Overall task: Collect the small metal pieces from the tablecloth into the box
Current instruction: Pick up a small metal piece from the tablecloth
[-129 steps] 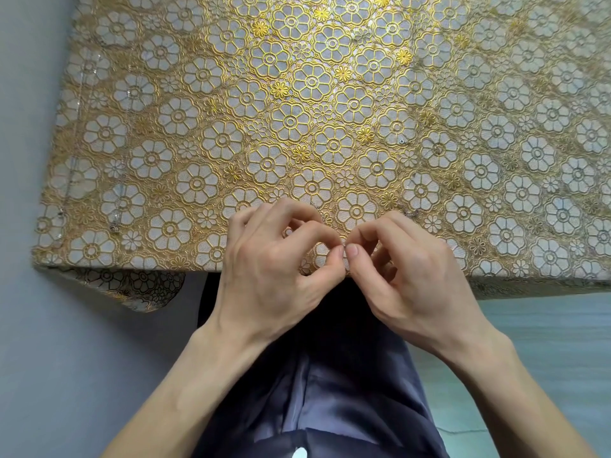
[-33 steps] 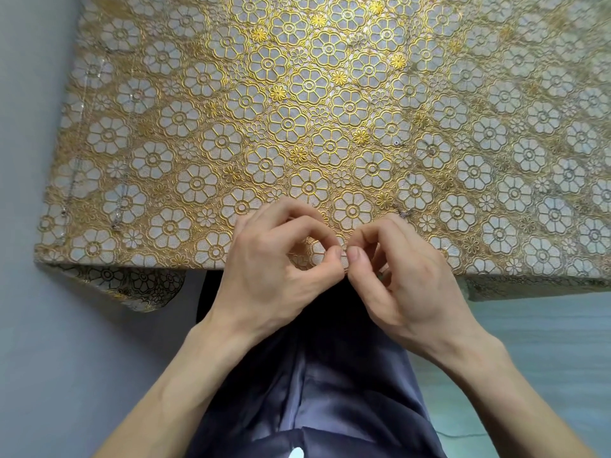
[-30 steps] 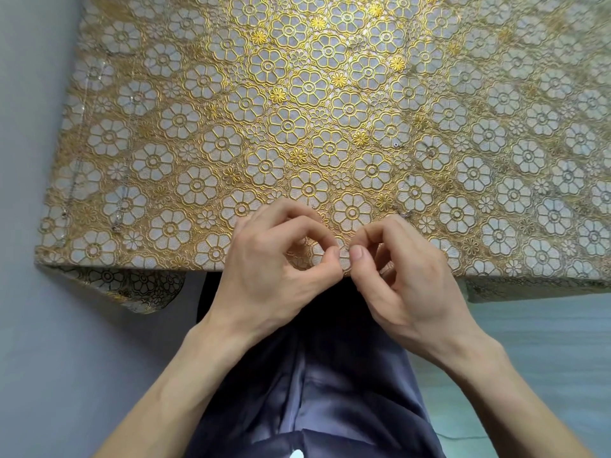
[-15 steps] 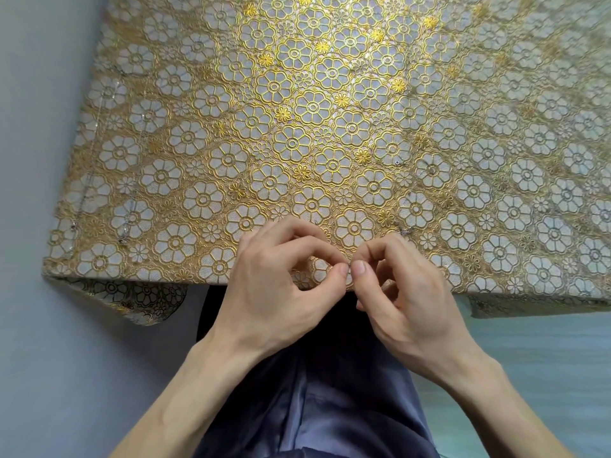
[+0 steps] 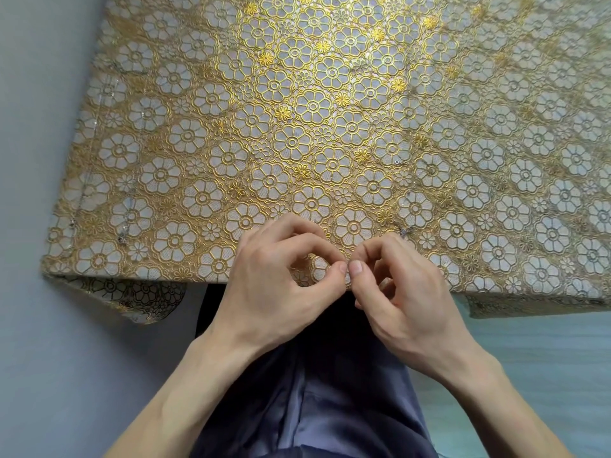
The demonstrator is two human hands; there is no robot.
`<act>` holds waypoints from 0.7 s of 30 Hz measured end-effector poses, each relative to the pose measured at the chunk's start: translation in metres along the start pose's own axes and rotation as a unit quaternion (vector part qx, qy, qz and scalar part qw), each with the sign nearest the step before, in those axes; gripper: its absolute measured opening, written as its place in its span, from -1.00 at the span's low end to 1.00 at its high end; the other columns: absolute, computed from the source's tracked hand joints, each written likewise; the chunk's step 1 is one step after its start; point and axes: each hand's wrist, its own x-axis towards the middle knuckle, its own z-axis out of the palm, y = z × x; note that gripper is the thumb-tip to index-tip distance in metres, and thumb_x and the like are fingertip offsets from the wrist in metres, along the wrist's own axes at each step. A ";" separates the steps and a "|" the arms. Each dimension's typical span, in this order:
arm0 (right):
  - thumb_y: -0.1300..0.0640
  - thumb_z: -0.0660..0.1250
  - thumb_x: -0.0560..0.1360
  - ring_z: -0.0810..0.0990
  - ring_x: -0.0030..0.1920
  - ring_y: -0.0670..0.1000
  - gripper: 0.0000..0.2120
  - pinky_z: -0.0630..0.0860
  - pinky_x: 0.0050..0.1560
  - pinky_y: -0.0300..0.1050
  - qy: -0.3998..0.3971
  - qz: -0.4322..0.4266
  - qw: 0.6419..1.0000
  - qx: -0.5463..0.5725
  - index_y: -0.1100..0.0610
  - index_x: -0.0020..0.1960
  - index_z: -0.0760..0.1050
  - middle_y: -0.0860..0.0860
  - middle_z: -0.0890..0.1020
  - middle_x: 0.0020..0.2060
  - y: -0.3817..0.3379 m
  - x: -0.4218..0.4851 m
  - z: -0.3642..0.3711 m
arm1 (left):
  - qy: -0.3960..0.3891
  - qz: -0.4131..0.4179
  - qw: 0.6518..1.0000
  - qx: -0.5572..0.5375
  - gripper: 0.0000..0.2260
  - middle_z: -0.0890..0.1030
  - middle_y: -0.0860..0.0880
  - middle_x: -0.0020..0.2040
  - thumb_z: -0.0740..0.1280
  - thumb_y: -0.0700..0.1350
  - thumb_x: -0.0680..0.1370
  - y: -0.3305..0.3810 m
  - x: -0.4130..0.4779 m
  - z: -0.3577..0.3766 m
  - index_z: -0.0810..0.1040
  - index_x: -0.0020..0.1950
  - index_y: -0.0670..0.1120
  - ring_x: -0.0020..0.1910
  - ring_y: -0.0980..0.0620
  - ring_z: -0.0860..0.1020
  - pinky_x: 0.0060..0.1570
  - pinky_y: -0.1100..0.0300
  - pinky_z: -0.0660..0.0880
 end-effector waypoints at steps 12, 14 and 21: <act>-0.02 0.23 0.57 0.52 -0.24 -0.14 -0.88 0.38 -0.24 -0.39 -0.016 0.002 1.000 0.001 -0.01 -0.10 0.43 -0.17 0.50 -0.23 0.000 0.002 -0.003 | -0.001 0.003 1.000 0.009 -0.90 0.60 0.17 -0.09 0.41 0.12 0.43 -0.001 -0.001 0.000 0.69 -0.17 0.14 -0.06 0.15 0.59 0.08 -0.03 0.45; -0.01 0.23 0.57 0.49 -0.23 -0.17 -0.90 0.35 -0.21 -0.41 -0.023 -0.004 1.000 -0.005 -0.02 -0.10 0.42 -0.18 0.50 -0.24 0.000 0.002 -0.004 | -0.008 0.005 1.000 0.010 -0.89 0.60 0.18 -0.09 0.41 0.12 0.43 -0.002 -0.001 -0.001 0.68 -0.17 0.14 -0.05 0.16 0.58 0.09 -0.04 0.45; -0.02 0.22 0.57 0.53 -0.26 -0.12 -0.91 0.37 -0.25 -0.37 -0.039 0.005 0.999 0.003 -0.07 -0.11 0.38 -0.19 0.48 -0.28 0.000 0.004 -0.006 | -0.026 0.034 0.999 0.014 -0.90 0.59 0.18 -0.06 0.42 0.10 0.46 -0.008 0.001 -0.004 0.70 -0.13 0.12 -0.06 0.19 0.56 0.05 -0.12 0.48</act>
